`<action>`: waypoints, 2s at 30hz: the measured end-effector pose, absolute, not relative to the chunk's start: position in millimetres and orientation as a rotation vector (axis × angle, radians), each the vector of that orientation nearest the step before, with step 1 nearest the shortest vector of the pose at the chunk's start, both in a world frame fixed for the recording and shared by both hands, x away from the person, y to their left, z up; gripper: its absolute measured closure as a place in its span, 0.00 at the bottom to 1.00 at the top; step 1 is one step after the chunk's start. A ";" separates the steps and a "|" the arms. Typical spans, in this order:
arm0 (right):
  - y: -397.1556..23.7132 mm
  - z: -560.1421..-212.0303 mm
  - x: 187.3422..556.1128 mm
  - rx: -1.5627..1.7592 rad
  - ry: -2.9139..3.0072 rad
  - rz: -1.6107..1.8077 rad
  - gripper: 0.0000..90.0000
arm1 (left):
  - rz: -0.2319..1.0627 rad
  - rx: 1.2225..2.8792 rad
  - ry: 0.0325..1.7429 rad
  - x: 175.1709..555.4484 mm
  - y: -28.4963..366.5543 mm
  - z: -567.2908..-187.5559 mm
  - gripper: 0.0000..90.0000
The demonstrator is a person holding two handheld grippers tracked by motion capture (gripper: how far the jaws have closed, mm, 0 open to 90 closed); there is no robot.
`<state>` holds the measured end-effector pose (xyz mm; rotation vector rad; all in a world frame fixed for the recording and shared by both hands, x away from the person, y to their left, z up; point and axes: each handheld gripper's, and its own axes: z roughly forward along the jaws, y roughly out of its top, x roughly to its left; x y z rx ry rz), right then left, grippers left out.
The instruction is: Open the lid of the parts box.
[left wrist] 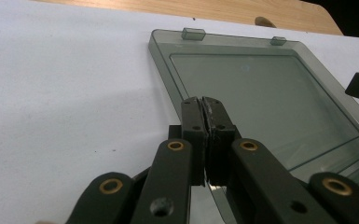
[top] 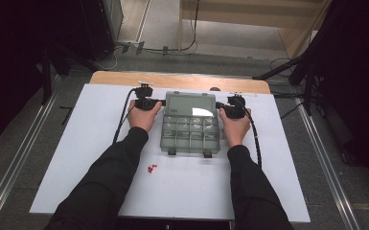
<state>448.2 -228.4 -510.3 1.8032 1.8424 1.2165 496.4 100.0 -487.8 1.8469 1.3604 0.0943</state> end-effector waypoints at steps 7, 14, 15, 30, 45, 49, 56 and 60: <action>-231.6 -509.9 446.2 1.759 1.843 1.236 0.88 | 0.127 1.874 1.323 493.7 98.4 -485.5 0.91; -236.8 -507.5 432.7 1.676 1.837 1.233 0.53 | 0.155 1.911 1.234 482.2 96.2 -475.5 0.81; -237.5 -506.9 430.3 1.668 1.832 1.245 0.50 | 0.156 1.912 1.225 480.3 96.2 -473.7 0.79; -247.0 -496.0 392.1 1.507 1.832 1.308 0.03 | 0.092 1.976 1.109 453.7 100.2 -460.3 0.26; -260.5 -491.3 345.0 1.479 1.748 1.342 0.00 | 0.102 2.023 0.989 421.6 116.0 -449.6 0.00; -265.1 -490.2 332.9 1.455 1.751 1.348 0.00 | 0.132 2.062 0.979 413.7 117.4 -449.6 0.00; -270.0 -490.2 312.6 1.437 1.757 1.338 0.00 | 0.119 2.054 0.975 401.8 124.5 -448.1 0.00; -271.8 -490.6 300.5 1.442 1.753 1.350 0.00 | 0.114 2.068 0.959 392.6 128.4 -447.1 0.00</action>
